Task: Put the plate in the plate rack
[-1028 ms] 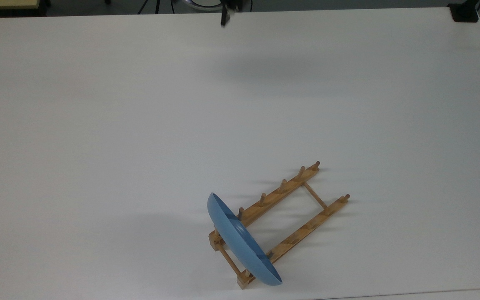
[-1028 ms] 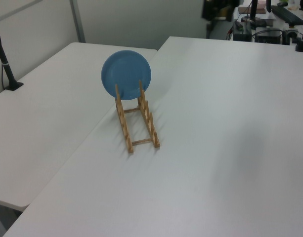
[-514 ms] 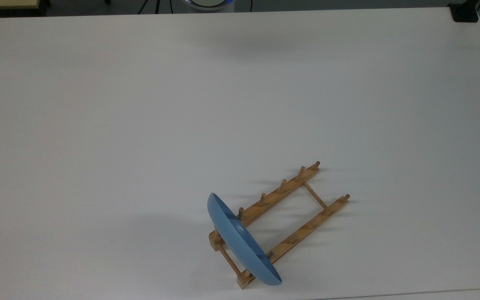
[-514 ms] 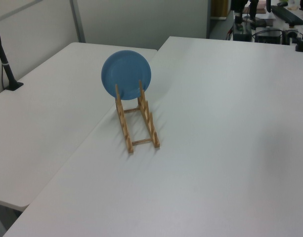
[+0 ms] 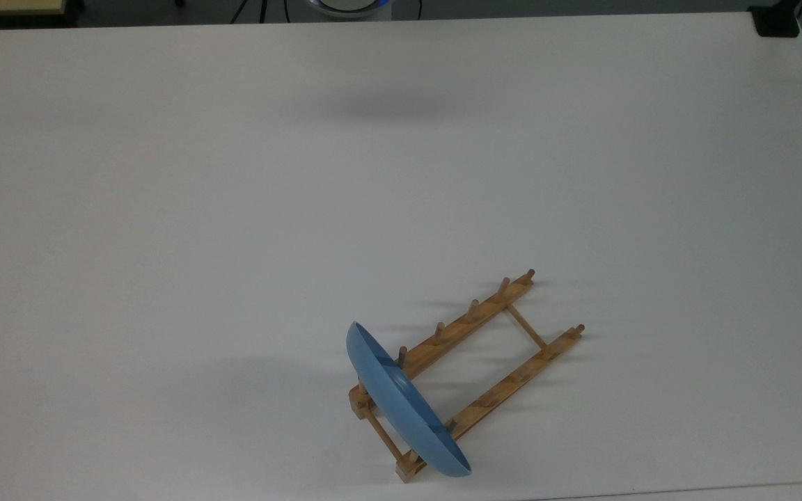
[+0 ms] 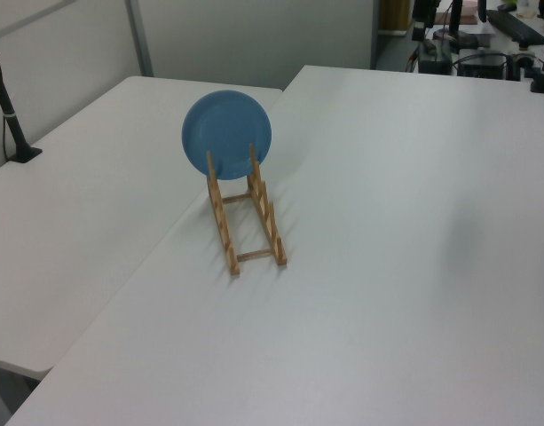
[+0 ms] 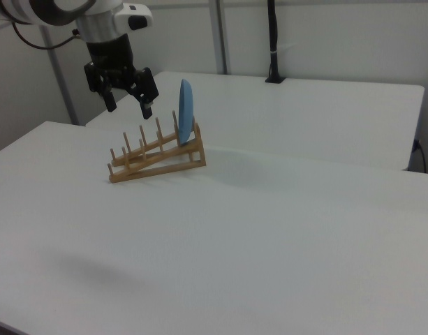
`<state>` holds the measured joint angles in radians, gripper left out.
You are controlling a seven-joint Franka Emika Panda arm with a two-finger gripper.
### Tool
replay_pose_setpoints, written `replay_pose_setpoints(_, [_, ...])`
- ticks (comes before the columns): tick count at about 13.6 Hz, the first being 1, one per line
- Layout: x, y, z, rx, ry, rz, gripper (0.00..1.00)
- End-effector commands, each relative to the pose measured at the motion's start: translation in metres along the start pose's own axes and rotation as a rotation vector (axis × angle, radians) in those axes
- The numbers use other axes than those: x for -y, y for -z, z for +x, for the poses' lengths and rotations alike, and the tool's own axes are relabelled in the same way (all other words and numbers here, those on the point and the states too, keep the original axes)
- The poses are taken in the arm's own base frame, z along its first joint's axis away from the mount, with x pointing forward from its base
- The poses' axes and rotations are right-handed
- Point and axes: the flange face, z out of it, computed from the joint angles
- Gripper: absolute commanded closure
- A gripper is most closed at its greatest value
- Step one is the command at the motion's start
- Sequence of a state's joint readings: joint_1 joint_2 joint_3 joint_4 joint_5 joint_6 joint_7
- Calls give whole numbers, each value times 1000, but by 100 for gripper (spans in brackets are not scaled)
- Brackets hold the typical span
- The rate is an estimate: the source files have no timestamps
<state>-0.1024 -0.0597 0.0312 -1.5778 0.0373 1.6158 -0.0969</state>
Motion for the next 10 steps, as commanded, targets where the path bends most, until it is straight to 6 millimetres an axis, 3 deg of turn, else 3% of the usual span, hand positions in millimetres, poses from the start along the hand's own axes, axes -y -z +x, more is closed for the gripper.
replay_pose_setpoints(1, [5,-6,3,-15,30,21,0])
replay_pose_setpoints(10, [6,-6,3,-13,4,22,0])
